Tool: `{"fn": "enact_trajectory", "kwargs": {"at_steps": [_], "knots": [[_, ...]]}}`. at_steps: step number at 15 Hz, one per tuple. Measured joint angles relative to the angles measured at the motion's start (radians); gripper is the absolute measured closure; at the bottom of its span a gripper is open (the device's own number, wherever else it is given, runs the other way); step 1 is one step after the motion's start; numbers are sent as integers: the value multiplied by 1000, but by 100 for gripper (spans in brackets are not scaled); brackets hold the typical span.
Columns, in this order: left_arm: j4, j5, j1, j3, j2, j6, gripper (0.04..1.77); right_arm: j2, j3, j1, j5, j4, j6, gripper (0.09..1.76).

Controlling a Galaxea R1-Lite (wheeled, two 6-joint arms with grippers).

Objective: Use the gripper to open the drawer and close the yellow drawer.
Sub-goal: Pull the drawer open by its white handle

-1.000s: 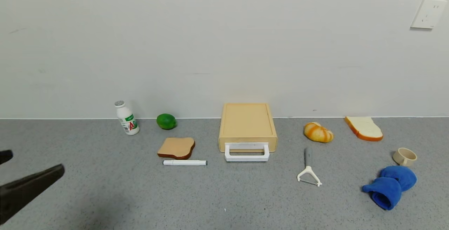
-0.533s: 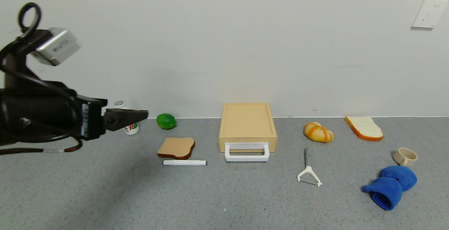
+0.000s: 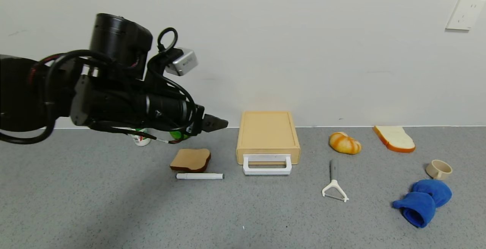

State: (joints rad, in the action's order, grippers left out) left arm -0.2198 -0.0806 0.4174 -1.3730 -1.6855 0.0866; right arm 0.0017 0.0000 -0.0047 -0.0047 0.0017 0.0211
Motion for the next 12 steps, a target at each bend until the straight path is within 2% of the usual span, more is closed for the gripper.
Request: {"fn": "enact_trajectory", "kwargs": {"at_steps": [3, 4, 7, 11, 12], "knots": [[0, 0, 44, -50, -96, -1, 9, 0, 0, 0, 0, 0, 0, 15], [-1, 1, 56, -61, -123, 0, 17, 0, 0, 0, 0, 0, 0, 15], [-2, 1, 76, -70, -179, 40, 66, 0, 0, 0, 0, 0, 0, 15], [-88, 0, 84, -96, -212, 133, 113, 0, 0, 0, 0, 0, 0, 15], [-103, 0, 84, -110, -220, 161, 173, 0, 0, 0, 0, 0, 0, 15]]}}
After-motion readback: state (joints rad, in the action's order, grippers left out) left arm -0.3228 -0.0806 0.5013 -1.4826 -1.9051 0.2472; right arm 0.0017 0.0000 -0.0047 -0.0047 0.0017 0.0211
